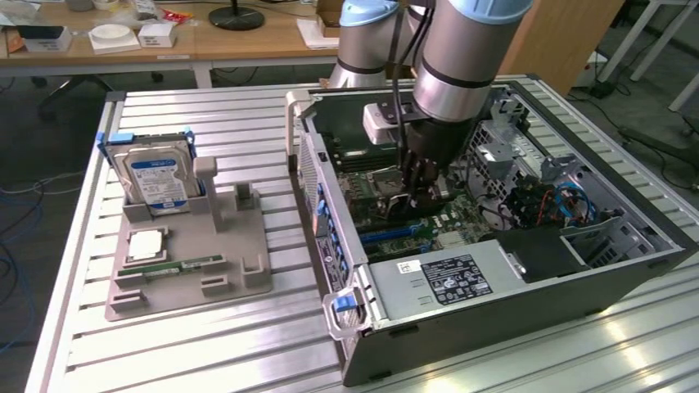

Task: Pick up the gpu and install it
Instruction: 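Insert the gpu into the slot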

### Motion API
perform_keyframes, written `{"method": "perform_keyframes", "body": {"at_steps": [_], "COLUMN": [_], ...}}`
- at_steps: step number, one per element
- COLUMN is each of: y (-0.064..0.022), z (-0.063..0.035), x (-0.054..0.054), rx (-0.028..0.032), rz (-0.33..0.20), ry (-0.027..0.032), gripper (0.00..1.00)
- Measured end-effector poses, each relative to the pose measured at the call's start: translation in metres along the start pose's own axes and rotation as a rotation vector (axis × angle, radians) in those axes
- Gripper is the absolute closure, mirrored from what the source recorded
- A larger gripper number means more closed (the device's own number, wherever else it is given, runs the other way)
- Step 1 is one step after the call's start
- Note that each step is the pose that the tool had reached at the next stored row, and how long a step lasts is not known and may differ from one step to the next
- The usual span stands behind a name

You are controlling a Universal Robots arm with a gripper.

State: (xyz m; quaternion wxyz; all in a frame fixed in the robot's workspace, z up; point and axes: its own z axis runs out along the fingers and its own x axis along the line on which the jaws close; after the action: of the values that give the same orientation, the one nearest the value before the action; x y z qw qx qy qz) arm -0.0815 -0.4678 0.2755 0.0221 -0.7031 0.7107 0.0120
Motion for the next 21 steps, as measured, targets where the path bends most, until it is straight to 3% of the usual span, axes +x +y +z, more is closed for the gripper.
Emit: {"method": "perform_keyframes", "body": {"at_steps": [11, 21], "y": [0.0032, 0.0048], "z": [0.0142, 0.0162], "x": [0.001, 0.001], "rx": [0.0000, -0.0009], "rz": [0.000, 0.000], "ry": [0.0000, -0.0001], "gripper": [0.74, 0.74]}}
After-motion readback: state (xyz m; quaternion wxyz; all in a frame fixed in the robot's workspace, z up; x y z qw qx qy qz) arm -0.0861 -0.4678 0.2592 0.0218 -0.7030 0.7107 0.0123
